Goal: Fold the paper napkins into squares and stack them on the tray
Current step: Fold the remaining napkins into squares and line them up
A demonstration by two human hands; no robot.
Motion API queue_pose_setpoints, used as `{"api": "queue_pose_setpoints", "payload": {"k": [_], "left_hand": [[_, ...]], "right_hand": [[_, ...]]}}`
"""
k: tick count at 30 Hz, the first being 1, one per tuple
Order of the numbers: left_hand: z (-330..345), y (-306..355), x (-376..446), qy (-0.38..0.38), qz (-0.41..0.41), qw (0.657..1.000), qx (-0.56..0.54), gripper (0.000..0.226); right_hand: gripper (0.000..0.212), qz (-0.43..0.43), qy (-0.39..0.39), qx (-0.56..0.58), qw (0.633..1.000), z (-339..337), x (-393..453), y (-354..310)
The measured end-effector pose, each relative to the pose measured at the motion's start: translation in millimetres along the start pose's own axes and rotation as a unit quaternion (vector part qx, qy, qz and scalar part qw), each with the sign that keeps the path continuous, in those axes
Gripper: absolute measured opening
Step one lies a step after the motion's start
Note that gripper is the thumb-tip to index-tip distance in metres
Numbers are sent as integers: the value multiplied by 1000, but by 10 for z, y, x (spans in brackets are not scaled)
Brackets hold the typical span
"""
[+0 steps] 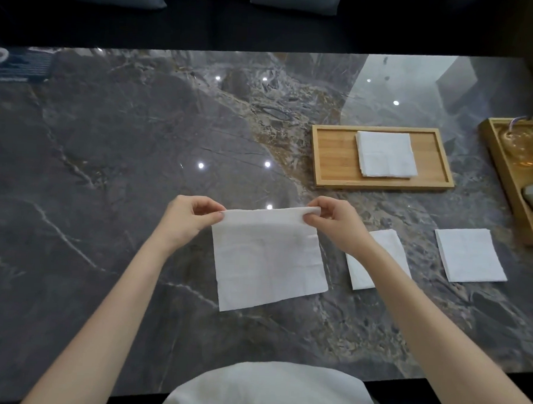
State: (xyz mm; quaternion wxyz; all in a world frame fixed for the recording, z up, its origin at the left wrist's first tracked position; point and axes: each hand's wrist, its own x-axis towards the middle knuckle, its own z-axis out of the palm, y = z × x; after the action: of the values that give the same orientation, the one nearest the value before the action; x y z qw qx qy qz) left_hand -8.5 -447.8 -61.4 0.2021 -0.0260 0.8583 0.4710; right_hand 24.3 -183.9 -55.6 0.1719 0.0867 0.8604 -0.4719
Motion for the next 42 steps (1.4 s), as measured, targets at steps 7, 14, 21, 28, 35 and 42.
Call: {"api": "queue_pose_setpoints", "payload": {"k": [7,14,21,28,35,42], "left_hand": [[61,98,-167,43,52,997,25,11],[122,229,-529,43,132,988,69,15],[270,-5,-765,26,148,984,100,14],[516,-370,-933,21,116,985,129,11],[616,-492,-894,1,117,972,205,9],[813,-428,-948,55,133,966,215,32]], "right_hand": [[9,-6,60,6,998,-18,-55,77],[14,-66,95,-15,993,-121,-244,154],[24,-97,69,-52,991,-44,-494,415],[19,-84,20,-90,992,141,-627,671],[20,-135,-6,-189,973,247,-636,785],[29,-170,76,-235,954,315,-754,704]]}}
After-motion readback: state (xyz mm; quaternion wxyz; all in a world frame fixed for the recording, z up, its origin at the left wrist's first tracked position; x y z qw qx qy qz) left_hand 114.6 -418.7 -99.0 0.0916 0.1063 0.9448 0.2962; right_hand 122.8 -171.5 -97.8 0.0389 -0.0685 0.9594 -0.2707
